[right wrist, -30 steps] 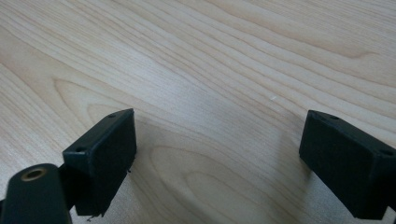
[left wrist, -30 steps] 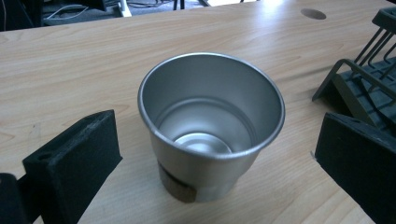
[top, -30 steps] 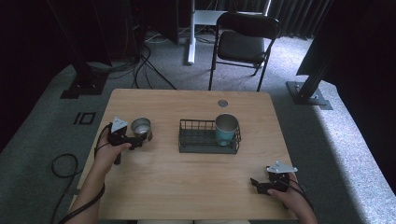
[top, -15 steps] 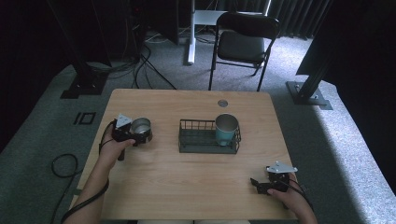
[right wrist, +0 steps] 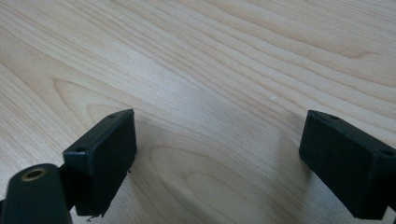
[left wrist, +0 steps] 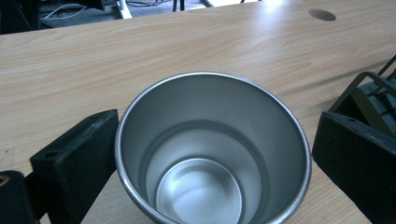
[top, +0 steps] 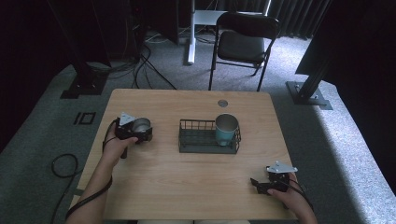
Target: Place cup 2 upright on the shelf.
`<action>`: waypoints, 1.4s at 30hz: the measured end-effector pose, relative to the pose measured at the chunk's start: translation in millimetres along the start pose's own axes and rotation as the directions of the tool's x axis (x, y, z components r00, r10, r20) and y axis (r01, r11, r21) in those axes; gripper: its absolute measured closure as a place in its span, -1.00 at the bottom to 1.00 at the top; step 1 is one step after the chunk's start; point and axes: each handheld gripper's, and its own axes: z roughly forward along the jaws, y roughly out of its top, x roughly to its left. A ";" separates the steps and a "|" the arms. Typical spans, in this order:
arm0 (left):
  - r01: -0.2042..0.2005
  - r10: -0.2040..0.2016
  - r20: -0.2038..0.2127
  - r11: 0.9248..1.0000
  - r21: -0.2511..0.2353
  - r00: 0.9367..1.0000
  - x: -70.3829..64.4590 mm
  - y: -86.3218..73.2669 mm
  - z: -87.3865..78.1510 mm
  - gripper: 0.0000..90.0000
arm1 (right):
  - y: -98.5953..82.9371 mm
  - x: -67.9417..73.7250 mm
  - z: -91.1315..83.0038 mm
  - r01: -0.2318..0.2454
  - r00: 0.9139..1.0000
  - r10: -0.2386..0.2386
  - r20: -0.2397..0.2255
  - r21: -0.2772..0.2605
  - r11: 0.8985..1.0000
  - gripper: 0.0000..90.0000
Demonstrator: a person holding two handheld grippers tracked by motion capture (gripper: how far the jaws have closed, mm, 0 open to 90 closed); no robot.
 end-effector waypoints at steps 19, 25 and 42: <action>-0.023 0.022 -0.026 0.999 -0.033 0.999 -1.4 -3.4 2.2 -0.69 | 0.0 0.1 0.0 0.000 1.000 0.000 0.000 0.000 1.000 -0.76; -0.011 0.010 -0.020 0.999 -0.054 1.000 -0.2 1.5 -2.7 -0.69 | 0.0 0.0 0.0 0.000 1.000 0.000 0.001 0.000 1.000 -0.76; -0.035 0.037 0.023 0.995 -0.093 0.999 -12.9 22.8 -17.4 -0.69 | 0.0 0.0 0.0 0.000 1.000 0.000 0.000 0.000 1.000 -0.76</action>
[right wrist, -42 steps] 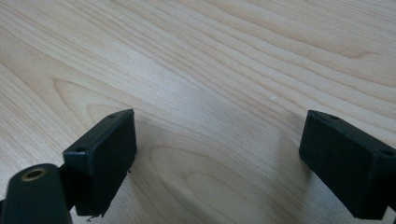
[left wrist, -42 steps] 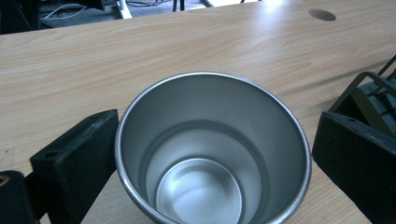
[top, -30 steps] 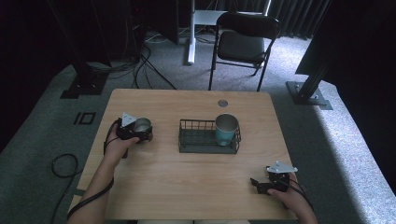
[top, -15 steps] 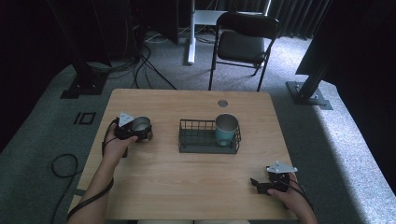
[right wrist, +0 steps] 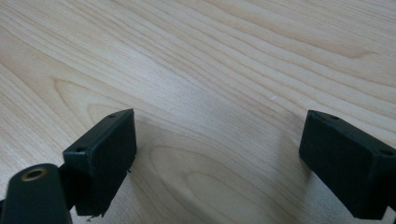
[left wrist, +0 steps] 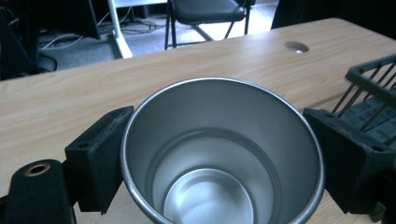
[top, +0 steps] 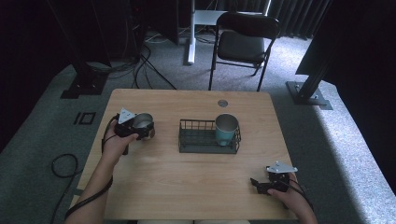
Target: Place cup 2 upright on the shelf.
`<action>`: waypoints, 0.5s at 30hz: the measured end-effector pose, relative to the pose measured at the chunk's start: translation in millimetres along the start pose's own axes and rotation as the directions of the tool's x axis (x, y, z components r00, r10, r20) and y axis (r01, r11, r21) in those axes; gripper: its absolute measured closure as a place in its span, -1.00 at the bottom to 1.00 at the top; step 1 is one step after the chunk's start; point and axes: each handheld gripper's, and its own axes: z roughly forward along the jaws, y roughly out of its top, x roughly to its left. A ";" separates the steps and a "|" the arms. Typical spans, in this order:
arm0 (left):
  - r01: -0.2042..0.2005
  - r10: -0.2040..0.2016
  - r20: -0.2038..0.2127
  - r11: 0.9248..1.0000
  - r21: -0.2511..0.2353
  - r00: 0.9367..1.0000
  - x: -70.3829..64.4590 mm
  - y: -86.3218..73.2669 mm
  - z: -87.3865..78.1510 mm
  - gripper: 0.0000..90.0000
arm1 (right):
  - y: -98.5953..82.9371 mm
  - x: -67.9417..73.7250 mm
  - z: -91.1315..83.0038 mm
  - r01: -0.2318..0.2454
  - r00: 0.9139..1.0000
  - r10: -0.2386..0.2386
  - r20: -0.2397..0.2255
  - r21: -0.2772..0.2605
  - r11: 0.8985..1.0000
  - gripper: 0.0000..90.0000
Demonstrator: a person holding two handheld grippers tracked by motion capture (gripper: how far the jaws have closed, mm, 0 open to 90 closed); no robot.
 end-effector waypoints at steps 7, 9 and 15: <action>-0.033 0.033 0.030 0.999 -0.010 0.999 -8.9 9.5 -4.9 -0.69 | 0.0 0.1 0.0 0.000 1.000 0.000 0.000 0.000 1.000 -0.76; -0.037 0.037 0.041 0.999 -0.010 0.998 -10.2 11.8 -5.9 -0.69 | 0.0 0.2 0.0 -0.001 1.000 0.001 0.000 0.001 1.000 -0.76; -0.053 0.054 0.062 0.998 -0.014 0.997 -16.2 19.5 -7.7 -0.69 | 0.0 0.1 0.0 0.000 1.000 0.000 0.000 0.000 1.000 -0.76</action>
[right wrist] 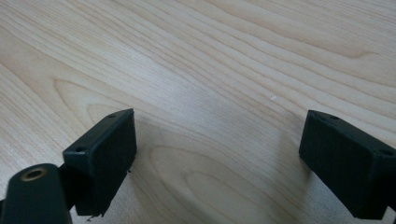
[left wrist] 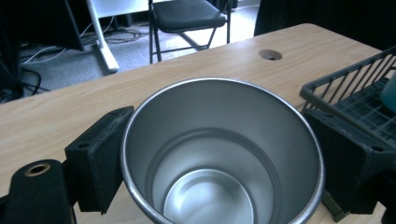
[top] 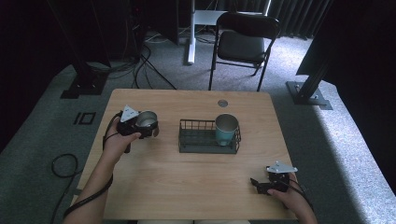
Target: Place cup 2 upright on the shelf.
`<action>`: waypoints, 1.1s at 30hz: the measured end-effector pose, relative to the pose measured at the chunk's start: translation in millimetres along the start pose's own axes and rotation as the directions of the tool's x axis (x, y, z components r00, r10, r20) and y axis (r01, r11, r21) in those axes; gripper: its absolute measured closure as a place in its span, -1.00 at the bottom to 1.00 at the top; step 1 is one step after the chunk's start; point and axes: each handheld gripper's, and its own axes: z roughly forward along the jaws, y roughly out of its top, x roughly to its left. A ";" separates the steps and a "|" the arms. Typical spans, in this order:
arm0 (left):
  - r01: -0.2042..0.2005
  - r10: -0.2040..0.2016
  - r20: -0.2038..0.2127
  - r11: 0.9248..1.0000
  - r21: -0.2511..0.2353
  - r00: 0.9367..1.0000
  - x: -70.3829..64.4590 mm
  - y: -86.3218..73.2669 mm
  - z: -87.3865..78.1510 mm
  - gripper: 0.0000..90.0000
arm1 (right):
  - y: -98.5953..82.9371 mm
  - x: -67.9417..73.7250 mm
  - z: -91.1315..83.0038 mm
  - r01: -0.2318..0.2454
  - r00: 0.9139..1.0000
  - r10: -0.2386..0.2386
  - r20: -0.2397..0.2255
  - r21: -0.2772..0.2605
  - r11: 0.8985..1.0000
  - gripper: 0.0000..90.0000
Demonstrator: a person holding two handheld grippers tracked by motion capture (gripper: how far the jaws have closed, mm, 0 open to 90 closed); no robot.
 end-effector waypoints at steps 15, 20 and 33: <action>-0.042 0.044 0.071 0.999 -0.035 0.997 -24.2 29.5 1.5 -0.69 | 0.0 0.0 0.0 -0.001 1.000 0.001 0.000 0.000 1.000 -0.76; -0.053 0.057 0.090 0.997 -0.047 0.994 -31.1 38.3 2.2 -0.69 | 0.0 0.0 0.0 0.000 1.000 0.000 0.000 -0.001 1.000 -0.76; -0.081 0.093 0.150 0.993 -0.083 0.984 -49.8 62.1 1.9 -0.69 | 0.0 0.0 0.0 0.000 1.000 0.000 0.000 -0.001 1.000 -0.76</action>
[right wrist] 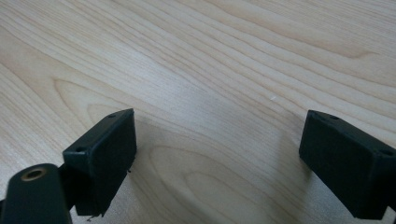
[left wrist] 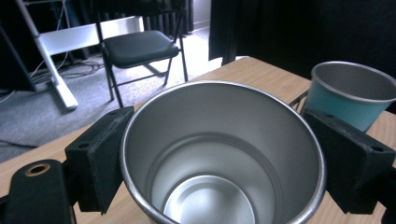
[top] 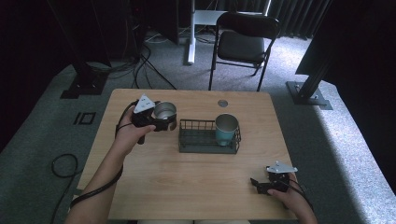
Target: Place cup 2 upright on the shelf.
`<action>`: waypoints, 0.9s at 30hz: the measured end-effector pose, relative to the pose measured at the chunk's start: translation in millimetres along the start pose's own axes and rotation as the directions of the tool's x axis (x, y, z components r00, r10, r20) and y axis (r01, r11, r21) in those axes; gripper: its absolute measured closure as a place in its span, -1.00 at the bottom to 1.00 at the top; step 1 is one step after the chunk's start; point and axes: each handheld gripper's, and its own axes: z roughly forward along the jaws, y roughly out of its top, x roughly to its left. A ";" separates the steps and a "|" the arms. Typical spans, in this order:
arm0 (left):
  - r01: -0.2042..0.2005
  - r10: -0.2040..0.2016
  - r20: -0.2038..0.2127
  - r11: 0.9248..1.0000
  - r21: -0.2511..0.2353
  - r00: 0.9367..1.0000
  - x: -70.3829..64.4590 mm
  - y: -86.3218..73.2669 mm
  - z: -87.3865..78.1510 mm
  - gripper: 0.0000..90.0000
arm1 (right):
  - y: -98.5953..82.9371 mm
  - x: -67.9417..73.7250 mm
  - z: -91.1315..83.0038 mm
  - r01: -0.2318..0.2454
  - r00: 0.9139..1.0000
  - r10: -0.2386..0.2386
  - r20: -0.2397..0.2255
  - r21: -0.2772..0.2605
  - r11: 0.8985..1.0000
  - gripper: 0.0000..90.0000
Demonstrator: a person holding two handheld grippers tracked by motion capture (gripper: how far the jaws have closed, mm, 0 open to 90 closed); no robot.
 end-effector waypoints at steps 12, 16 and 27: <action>-0.014 0.016 0.080 1.000 -0.024 0.997 -19.5 18.7 12.8 -0.69 | 0.0 -0.1 0.0 0.000 1.000 0.000 0.000 0.000 1.000 -0.76; -0.022 0.024 0.095 0.999 -0.023 0.995 -25.5 23.3 18.7 -0.69 | 0.0 0.0 0.0 0.000 1.000 0.000 0.000 0.000 1.000 -0.76; -0.026 0.031 0.141 0.999 -0.035 0.990 -37.7 31.1 33.6 -0.69 | 0.0 -0.1 0.0 0.001 1.000 -0.001 0.000 -0.001 1.000 -0.76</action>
